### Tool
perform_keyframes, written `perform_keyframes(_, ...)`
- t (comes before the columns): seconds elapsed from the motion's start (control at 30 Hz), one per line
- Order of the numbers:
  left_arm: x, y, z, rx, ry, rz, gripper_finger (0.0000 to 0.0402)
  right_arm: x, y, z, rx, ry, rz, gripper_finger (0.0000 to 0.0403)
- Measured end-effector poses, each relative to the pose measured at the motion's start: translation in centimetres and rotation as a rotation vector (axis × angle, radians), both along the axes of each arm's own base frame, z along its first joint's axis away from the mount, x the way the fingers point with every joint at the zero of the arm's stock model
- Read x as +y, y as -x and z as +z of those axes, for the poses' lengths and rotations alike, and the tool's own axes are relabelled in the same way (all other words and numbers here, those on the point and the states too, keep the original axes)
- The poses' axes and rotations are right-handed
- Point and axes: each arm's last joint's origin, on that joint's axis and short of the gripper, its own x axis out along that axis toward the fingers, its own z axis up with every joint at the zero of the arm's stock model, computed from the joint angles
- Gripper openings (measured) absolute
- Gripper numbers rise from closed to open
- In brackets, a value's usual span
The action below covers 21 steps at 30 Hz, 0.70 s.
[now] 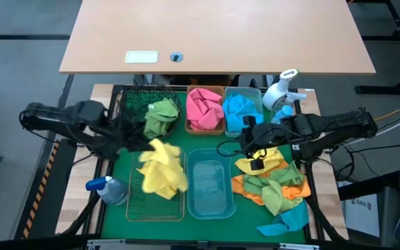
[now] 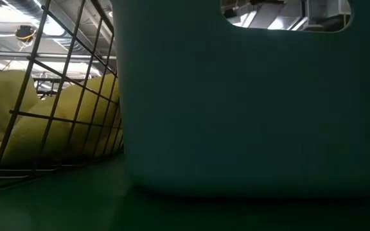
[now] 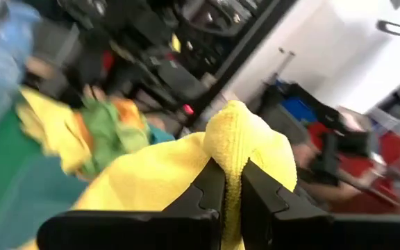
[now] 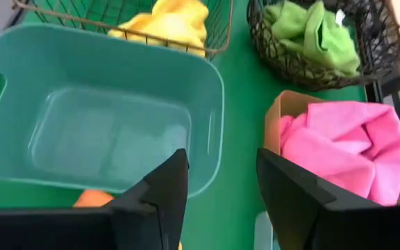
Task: Sort microfiber towel by color & place in baskets
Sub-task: Put the yellow towel into the gold wire basket
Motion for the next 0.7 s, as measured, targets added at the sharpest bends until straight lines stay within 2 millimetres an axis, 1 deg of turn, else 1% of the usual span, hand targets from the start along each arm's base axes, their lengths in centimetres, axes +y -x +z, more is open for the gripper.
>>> perform_keyframes(0.07, 0.1, 1.4, 0.0, 0.035, 0.036, -0.059, 0.0018, 0.0, 0.2, -0.1, 0.020, 0.004, 0.000, 0.0170)
perform_keyframes(0.17, 0.2, 2.9, -0.4, 0.105, 0.057, -0.131, 0.0019, -0.1, 0.4, -0.4, 0.056, 0.012, 0.000, 0.0170)
perform_keyframes(0.23, 0.2, 3.4, -0.8, 0.153, 0.052, -0.141, 0.0019, -0.1, 0.5, -0.4, 0.066, 0.013, -0.001, 0.0170)
perform_keyframes(0.3, 0.3, 3.7, -1.4, 0.212, 0.041, -0.115, 0.0019, -0.1, 0.5, -0.5, 0.074, 0.000, -0.017, 0.0170)
perform_keyframes(0.4, 0.6, 3.7, -2.2, 0.300, 0.015, -0.037, 0.0019, -0.1, 0.5, -0.5, 0.075, -0.036, -0.055, 0.0170)
perform_keyframes(0.47, 0.6, 3.3, -3.0, 0.374, -0.008, 0.007, 0.0019, -0.1, 0.6, -0.6, 0.083, -0.057, -0.079, 0.0170)
perform_keyframes(0.6, 0.4, 2.0, -4.7, 0.533, -0.046, 0.031, 0.0019, -0.2, 0.8, -0.7, 0.105, -0.091, -0.123, 0.0170)
perform_keyframes(0.7, 0.2, 0.9, -5.7, 0.621, -0.064, 0.030, 0.0019, -0.2, 0.9, -0.8, 0.121, -0.103, -0.142, 0.0170)
